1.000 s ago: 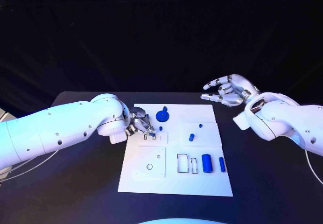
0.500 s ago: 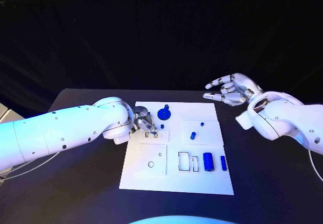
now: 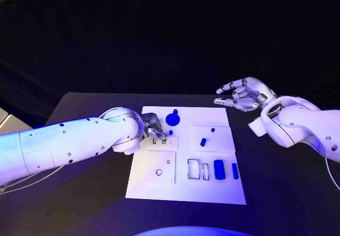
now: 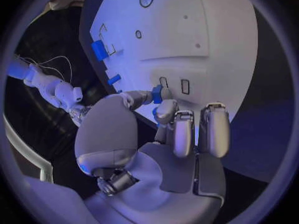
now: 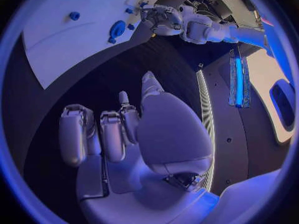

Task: Assemble the parts on the task board

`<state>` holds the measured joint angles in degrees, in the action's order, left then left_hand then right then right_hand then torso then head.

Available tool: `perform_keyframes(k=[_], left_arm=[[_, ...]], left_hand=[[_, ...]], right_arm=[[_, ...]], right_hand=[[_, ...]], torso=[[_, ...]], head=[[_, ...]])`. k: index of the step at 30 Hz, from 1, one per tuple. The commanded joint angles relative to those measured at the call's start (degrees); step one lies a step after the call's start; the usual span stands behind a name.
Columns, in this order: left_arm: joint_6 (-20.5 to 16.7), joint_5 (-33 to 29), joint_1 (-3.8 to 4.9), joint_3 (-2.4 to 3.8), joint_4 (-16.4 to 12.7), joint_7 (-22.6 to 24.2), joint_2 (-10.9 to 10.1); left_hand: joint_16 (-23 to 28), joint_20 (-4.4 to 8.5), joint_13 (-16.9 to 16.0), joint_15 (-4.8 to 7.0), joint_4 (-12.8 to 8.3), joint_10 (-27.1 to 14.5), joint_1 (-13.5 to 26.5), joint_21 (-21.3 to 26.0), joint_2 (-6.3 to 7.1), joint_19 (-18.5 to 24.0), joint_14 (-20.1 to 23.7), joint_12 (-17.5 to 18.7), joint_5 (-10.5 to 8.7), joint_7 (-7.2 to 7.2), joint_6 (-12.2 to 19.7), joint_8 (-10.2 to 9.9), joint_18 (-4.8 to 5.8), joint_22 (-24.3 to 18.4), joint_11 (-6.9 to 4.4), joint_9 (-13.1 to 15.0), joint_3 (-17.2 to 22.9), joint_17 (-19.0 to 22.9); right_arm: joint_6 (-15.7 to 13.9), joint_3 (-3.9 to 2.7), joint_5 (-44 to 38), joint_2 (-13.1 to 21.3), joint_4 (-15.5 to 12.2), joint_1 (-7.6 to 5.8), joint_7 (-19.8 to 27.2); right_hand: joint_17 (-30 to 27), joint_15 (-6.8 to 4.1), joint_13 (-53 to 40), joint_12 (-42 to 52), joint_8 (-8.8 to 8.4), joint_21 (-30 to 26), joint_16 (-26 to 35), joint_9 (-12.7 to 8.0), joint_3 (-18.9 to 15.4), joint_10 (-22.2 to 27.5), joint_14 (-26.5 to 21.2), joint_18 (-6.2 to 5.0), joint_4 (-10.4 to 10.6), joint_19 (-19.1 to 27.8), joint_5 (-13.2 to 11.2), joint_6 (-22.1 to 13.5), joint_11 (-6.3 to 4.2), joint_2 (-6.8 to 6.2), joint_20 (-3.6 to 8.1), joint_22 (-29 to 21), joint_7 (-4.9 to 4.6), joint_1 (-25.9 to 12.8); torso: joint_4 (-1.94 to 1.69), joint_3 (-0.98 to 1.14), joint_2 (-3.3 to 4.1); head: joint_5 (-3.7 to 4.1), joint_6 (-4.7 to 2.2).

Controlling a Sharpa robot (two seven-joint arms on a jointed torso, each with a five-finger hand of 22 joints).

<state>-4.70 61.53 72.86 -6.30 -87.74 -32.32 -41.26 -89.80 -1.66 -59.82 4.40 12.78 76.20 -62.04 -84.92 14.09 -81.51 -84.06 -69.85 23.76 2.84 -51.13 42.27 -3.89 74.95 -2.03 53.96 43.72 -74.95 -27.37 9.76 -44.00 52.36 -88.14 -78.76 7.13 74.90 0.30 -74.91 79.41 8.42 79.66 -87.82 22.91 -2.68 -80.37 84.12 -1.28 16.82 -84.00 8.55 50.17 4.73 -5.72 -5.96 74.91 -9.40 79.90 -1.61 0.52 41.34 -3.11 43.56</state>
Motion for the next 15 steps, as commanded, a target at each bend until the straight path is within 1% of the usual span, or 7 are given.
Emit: perform_keyframes(k=[1,7,15], left_arm=[[-1.4,1.5,-0.16,-0.02,-0.4,-0.1,0.1],[-0.2,1.6,-0.31,-0.07,-0.6,-0.2,-0.1],[1.2,1.7,-0.39,-0.14,-0.7,-0.7,-0.4]], left_hand=[[-0.2,0.05,0.0,0.48,-11.7,0.4,-0.1,-0.2,-0.52,-0.4,-5.9,-0.2,0.19,-0.62,-0.7,0.3,1.06,2.3,0.08,0.0,11.7,-15.1],[-0.2,0.08,-0.2,0.5,-11.7,0.4,0.0,-0.2,-0.52,-0.4,-5.9,-0.2,0.2,-0.64,-0.7,0.3,1.08,2.4,0.06,0.1,11.8,-15.1],[-0.2,0.11,0.2,0.53,-11.8,0.3,0.0,-0.2,-0.55,-0.5,-5.9,0.0,0.21,-0.67,-0.8,0.4,1.09,2.4,0.03,0.1,12.0,-15.1]], right_arm=[[1.1,-0.01,-0.8,0.0,0.0,0.06,0.3],[1.3,-0.01,-0.8,0.0,0.0,0.09,0.2],[1.4,-0.01,-0.8,0.0,0.0,0.12,0.2]], right_hand=[[9.8,0.09,-4.4,-0.3,0.34,-0.4,0.2,-0.1,-0.3,0.5,4.5,-1.12,-0.2,-1.3,0.3,0.0,-0.03,0.5,-0.36,9.6,-0.07,0.1],[9.9,0.09,-4.4,-0.3,0.35,-0.4,0.2,-0.1,-0.3,0.5,4.5,-1.12,-0.1,-1.3,0.4,0.0,-0.02,0.57,-0.36,9.6,-0.07,0.0],[9.9,0.09,-4.4,-0.3,0.35,-0.4,0.2,-0.1,-0.3,0.5,4.5,-1.12,-0.1,-1.3,0.4,0.0,-0.02,0.57,-0.36,9.6,-0.07,0.0]], torso=[[-0.03,-0.01,0.02],[0.0,0.03,0.01],[0.02,0.01,0.04]], head=[[-0.02,0.03],[-0.07,0.19],[-0.11,0.27]])
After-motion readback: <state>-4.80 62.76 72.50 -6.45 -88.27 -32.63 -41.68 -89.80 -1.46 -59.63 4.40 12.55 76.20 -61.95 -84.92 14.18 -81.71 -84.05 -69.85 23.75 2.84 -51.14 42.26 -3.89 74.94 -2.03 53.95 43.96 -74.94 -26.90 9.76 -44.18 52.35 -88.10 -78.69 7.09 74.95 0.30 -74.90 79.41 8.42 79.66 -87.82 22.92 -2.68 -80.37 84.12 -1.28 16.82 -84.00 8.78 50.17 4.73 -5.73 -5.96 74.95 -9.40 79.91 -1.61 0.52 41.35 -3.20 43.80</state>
